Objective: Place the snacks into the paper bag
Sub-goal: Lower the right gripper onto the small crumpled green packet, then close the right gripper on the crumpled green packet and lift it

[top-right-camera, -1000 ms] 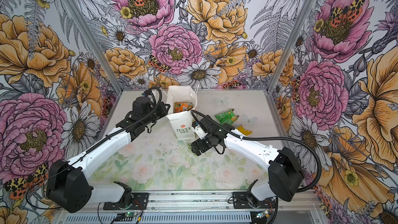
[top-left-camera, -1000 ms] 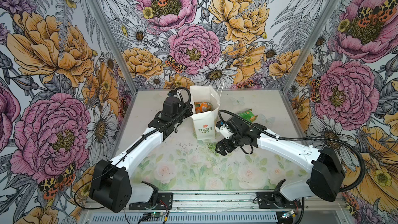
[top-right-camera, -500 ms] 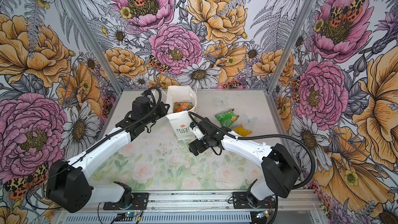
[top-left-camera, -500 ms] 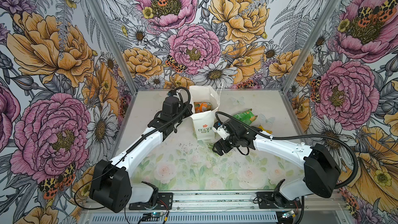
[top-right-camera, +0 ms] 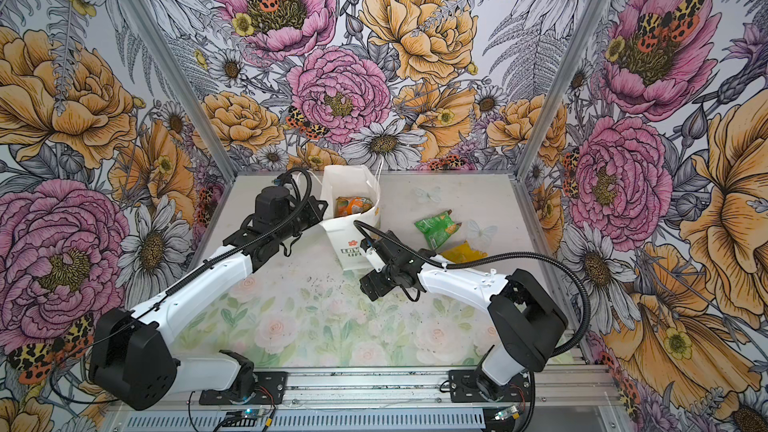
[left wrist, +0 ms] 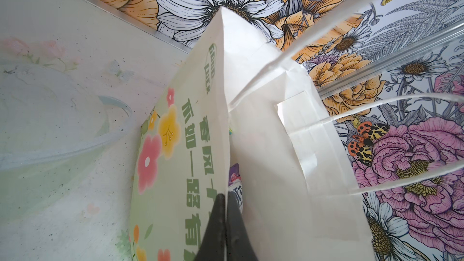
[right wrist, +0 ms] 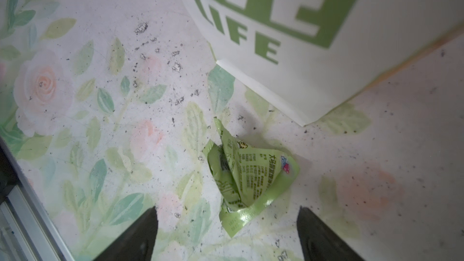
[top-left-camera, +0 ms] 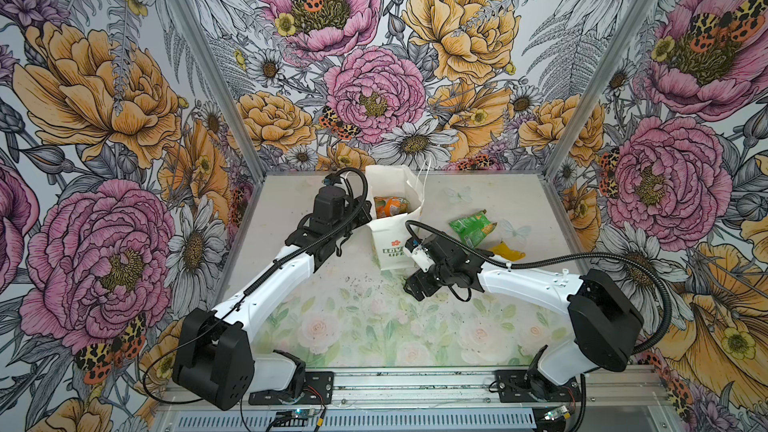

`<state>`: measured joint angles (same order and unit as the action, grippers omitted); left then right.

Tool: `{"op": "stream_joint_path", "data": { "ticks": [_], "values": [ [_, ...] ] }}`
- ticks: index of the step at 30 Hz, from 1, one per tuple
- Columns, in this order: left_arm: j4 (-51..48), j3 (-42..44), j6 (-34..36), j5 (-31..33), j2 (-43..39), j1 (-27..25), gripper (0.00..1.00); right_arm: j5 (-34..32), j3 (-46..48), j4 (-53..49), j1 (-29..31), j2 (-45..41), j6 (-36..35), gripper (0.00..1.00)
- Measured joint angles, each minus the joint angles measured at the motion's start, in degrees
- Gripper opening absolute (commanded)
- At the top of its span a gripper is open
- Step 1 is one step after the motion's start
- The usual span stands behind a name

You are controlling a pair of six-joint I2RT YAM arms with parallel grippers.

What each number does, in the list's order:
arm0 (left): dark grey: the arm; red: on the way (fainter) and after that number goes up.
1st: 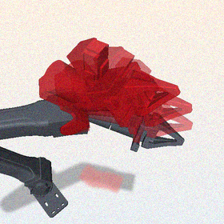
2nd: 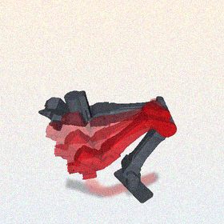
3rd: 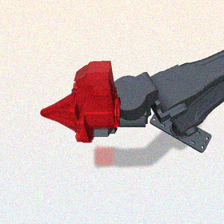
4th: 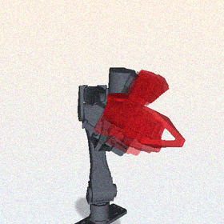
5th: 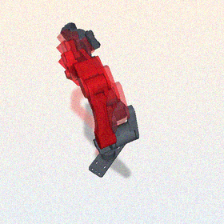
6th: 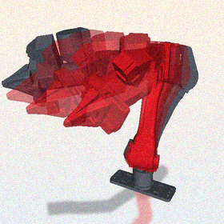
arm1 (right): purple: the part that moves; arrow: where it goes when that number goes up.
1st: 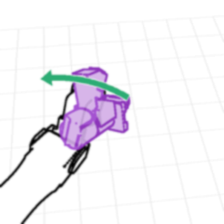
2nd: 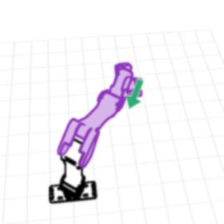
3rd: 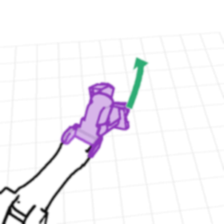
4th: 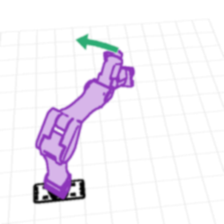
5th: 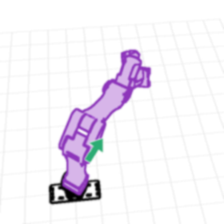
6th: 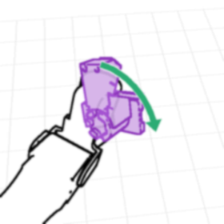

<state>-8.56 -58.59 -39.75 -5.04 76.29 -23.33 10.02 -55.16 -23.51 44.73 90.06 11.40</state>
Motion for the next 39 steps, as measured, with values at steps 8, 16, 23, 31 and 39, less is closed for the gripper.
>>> {"op": "stream_joint_path", "data": {
  "ticks": [8, 16, 23, 31, 39],
  "values": [
    [0.0, 0.0, 0.0, 0.0, 0.0, 0.0, 0.00, -0.6, 0.6, 1.0, 0.0, 1.6, 0.0, 0.87],
    [0.0, 0.0, 0.0, -0.2, 0.0, 0.0, 0.00, -1.0, 1.6, 4.3, 0.7, 2.4, 0.0, 0.85],
    [0.0, 0.0, 0.0, -0.2, 0.0, 0.0, 0.00, -1.4, 2.3, 6.1, 2.2, 5.0, 0.0, 0.84],
    [0.0, 0.0, 0.0, -0.2, 0.0, 0.0, 0.00, -2.9, 3.1, 9.7, 2.5, 5.9, 0.1, 0.83],
    [-0.1, 0.0, 0.0, -0.2, 0.0, 0.0, 0.00, -5.6, 3.3, 11.6, 2.6, 8.6, 0.1, 0.78]
  ]
}}
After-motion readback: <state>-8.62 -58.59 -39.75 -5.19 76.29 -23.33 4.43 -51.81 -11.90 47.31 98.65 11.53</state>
